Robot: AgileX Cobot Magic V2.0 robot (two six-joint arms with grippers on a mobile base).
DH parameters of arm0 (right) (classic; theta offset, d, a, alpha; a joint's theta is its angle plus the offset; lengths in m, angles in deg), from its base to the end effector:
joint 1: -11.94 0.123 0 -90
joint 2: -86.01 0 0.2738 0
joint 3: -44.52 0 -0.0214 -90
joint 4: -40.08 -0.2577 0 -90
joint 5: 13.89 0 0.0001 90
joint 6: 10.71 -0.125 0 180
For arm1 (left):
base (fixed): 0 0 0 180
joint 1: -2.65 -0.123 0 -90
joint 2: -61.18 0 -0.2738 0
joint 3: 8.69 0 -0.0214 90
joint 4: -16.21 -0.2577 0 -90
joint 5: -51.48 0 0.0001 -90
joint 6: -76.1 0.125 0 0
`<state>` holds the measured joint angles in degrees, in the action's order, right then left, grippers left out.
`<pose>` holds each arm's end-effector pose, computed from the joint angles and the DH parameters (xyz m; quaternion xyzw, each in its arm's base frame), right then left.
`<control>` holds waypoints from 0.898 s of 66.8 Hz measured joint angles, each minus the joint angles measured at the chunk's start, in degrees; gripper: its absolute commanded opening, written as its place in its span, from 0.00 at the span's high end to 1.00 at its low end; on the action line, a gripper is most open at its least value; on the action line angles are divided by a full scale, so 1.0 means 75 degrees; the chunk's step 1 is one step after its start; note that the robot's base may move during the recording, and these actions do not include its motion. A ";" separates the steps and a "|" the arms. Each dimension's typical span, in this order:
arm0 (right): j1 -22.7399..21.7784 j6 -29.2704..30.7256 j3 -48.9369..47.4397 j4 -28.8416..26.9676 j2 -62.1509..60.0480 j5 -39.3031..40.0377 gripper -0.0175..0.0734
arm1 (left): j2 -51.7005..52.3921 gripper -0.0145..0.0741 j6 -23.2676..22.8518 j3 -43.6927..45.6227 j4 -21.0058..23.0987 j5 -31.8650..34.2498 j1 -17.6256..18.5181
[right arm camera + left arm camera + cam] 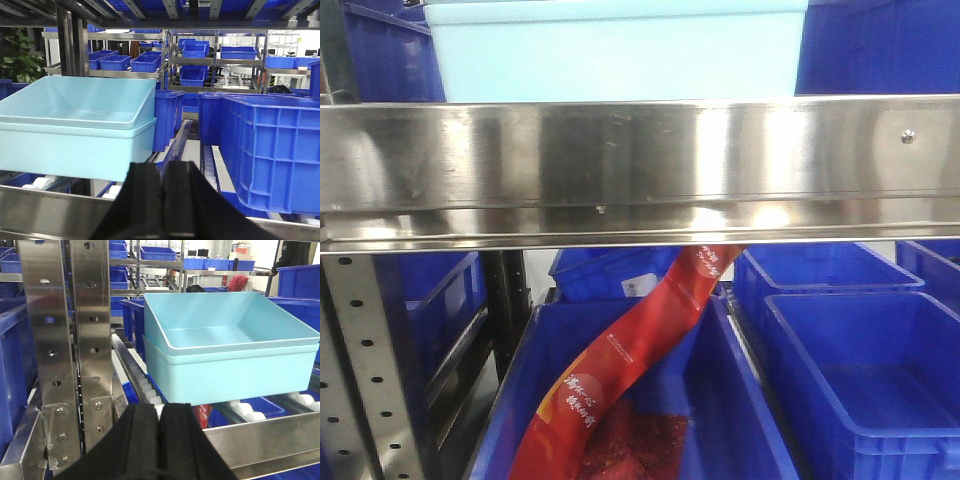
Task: Move two blue bins to right shelf middle
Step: 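Open both grippers and pull them back from the placed bin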
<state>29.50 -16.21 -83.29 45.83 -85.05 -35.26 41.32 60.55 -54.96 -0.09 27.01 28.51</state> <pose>0.0669 0.0164 0.3251 -0.0861 0.6531 0.1039 0.7452 0.0906 -0.0277 0.3404 0.1134 0.6962 -0.1222 0.6982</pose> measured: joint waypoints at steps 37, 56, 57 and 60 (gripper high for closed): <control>0.0000 -0.0014 0.0003 0.0013 0.0000 0.0000 0.99 | 0.0432 0.96 0.1937 -0.0775 0.1620 0.0354 -0.1279; 0.0000 -0.0014 0.0003 0.0028 0.0000 0.0000 0.99 | 0.1501 0.96 0.2409 -0.3924 0.2231 0.2742 -0.2748; 0.0000 -0.0014 0.0003 0.0028 0.0000 0.0018 0.99 | 0.1501 0.96 0.2409 -0.3968 0.2233 0.2742 -0.2751; 0.0000 -0.0014 0.0003 0.0028 0.0000 0.0018 0.99 | 0.1501 0.96 0.2416 -0.4050 0.2268 0.2723 -0.2784</control>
<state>29.50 -16.32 -83.26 46.04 -85.05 -35.13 52.58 78.67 -85.34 16.92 47.43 7.63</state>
